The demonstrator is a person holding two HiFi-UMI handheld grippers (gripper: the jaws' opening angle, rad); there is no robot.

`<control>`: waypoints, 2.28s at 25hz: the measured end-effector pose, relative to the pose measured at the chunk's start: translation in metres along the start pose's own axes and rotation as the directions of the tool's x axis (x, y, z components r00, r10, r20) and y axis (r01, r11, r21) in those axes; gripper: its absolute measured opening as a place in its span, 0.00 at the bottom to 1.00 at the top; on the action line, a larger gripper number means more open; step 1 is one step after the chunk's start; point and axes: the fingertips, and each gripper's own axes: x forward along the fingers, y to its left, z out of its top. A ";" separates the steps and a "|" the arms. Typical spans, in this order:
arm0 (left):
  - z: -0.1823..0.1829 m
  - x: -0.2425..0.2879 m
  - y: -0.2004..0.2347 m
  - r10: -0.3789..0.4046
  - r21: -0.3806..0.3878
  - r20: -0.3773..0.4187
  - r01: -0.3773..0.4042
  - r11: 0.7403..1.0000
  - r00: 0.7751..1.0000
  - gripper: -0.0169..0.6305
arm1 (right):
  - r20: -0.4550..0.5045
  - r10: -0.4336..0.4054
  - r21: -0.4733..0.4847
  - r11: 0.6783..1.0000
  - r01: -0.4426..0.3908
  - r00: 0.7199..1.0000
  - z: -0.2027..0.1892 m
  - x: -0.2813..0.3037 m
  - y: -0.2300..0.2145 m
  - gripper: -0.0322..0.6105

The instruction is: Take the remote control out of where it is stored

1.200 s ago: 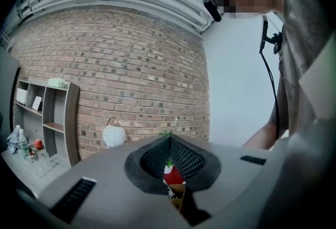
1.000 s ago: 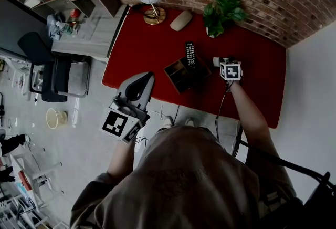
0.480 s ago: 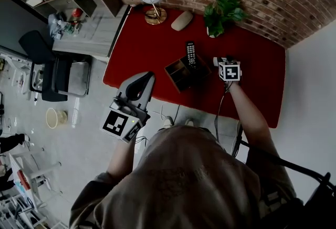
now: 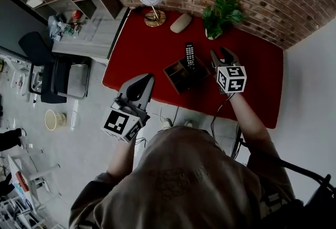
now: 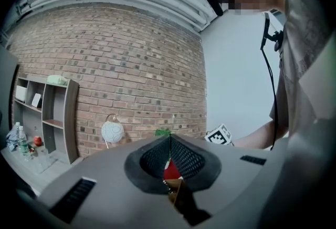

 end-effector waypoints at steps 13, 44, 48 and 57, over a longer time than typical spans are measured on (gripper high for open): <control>0.013 0.002 0.006 0.004 -0.007 0.040 -0.004 1.000 0.999 0.04 | 0.526 0.181 -0.193 0.977 -0.091 0.831 0.152 -0.135 0.083 0.31; 0.026 -0.009 0.014 0.030 0.041 0.049 -0.032 0.999 0.998 0.04 | 0.593 0.091 -0.187 0.982 0.027 0.800 0.144 -0.208 0.087 0.07; 0.040 -0.007 0.008 0.016 0.056 0.100 -0.022 0.998 0.995 0.04 | 0.590 0.101 -0.192 0.981 0.018 0.801 0.145 -0.208 0.089 0.07; 0.041 -0.007 -0.003 -0.005 0.092 0.109 -0.005 0.996 0.994 0.04 | 0.580 0.111 -0.182 0.983 -0.005 0.807 0.141 -0.208 0.093 0.07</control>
